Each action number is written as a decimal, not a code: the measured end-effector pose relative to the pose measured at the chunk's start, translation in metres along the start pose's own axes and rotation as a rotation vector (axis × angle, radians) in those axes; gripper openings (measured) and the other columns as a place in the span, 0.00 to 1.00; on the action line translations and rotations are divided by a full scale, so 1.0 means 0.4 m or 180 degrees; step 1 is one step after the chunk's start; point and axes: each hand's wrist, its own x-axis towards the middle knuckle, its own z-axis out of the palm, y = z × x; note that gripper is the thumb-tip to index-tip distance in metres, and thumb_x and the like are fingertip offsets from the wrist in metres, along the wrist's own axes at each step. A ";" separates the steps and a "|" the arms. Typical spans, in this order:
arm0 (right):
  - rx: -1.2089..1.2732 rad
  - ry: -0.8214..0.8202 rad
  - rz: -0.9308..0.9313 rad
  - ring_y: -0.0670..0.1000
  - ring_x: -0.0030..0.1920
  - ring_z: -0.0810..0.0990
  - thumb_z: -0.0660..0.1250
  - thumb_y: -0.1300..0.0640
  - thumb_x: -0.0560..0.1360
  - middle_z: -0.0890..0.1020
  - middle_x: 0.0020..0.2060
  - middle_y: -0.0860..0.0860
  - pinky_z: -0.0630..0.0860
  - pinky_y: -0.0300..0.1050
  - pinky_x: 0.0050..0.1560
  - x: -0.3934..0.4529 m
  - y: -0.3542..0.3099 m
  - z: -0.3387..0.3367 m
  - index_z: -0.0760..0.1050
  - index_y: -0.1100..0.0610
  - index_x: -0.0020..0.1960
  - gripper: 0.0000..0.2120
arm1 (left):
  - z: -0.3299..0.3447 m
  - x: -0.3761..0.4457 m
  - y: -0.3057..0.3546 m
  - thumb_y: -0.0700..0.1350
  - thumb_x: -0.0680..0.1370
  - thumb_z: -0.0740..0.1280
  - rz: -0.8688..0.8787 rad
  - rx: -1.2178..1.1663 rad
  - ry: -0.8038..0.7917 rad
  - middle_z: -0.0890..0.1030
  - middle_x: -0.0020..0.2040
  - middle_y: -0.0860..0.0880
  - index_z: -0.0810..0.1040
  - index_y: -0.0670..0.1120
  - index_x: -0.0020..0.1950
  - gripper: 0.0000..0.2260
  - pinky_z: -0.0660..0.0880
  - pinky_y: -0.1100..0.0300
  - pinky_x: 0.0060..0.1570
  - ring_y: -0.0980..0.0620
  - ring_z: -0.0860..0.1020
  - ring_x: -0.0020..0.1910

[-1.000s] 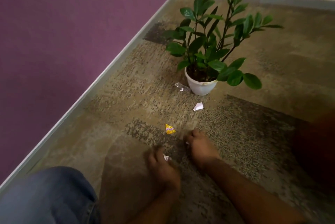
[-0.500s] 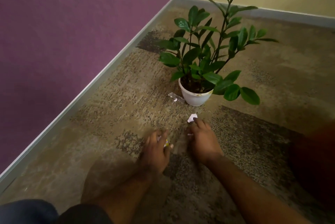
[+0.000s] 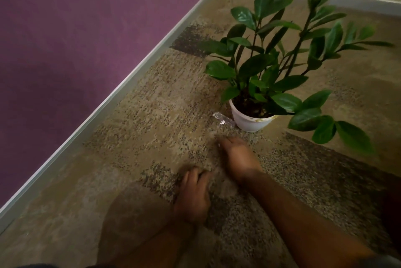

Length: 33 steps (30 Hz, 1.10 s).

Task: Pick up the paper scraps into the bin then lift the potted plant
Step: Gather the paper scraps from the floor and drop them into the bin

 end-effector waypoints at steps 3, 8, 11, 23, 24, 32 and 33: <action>0.0084 0.0084 0.0096 0.59 0.65 0.70 0.57 0.65 0.76 0.72 0.64 0.58 0.71 0.50 0.62 0.056 -0.022 0.002 0.70 0.60 0.64 0.17 | -0.004 0.004 0.002 0.41 0.70 0.58 0.0011 -0.0077 0.0002 0.78 0.54 0.44 0.78 0.45 0.59 0.19 0.78 0.52 0.51 0.43 0.78 0.51; -0.0425 0.0300 0.0530 0.61 0.70 0.64 0.55 0.62 0.76 0.62 0.73 0.59 0.69 0.56 0.65 0.134 -0.055 0.009 0.57 0.60 0.74 0.26 | -0.007 0.003 0.000 0.40 0.68 0.57 0.0016 -0.0028 -0.0023 0.78 0.54 0.42 0.79 0.41 0.59 0.22 0.79 0.51 0.51 0.41 0.78 0.51; -0.0659 0.0389 0.0563 0.63 0.70 0.63 0.58 0.55 0.75 0.62 0.72 0.62 0.65 0.56 0.66 0.151 -0.074 0.027 0.60 0.60 0.72 0.26 | -0.009 0.004 0.004 0.41 0.67 0.57 0.0013 -0.0013 -0.0044 0.79 0.53 0.42 0.79 0.41 0.58 0.22 0.79 0.52 0.49 0.42 0.78 0.50; -0.0397 0.0395 0.0342 0.61 0.52 0.72 0.61 0.61 0.74 0.75 0.52 0.58 0.70 0.54 0.51 0.082 -0.041 0.081 0.73 0.59 0.59 0.14 | -0.002 0.000 -0.004 0.42 0.69 0.58 0.0025 -0.0081 0.0029 0.78 0.53 0.43 0.79 0.44 0.57 0.19 0.78 0.55 0.51 0.44 0.78 0.51; -0.0325 0.0396 0.0315 0.60 0.52 0.72 0.61 0.61 0.74 0.75 0.52 0.58 0.71 0.54 0.51 0.071 -0.036 0.081 0.73 0.59 0.58 0.13 | 0.000 0.000 -0.005 0.42 0.69 0.58 0.0023 -0.0080 0.0036 0.78 0.53 0.44 0.79 0.45 0.57 0.19 0.76 0.56 0.52 0.45 0.76 0.51; -0.0061 0.0424 0.0198 0.60 0.50 0.76 0.67 0.65 0.73 0.78 0.48 0.60 0.74 0.49 0.51 -0.026 -0.002 0.083 0.78 0.64 0.52 0.09 | 0.018 -0.001 -0.013 0.42 0.70 0.59 -0.0013 -0.0124 0.0113 0.75 0.55 0.47 0.75 0.50 0.57 0.17 0.73 0.56 0.53 0.48 0.74 0.53; -0.0016 0.0453 0.0202 0.60 0.50 0.77 0.68 0.66 0.72 0.78 0.48 0.61 0.75 0.49 0.51 -0.045 0.002 0.082 0.78 0.64 0.51 0.08 | 0.019 -0.001 -0.012 0.41 0.70 0.58 -0.0042 -0.0120 0.0125 0.75 0.55 0.47 0.76 0.50 0.58 0.17 0.75 0.55 0.52 0.47 0.74 0.53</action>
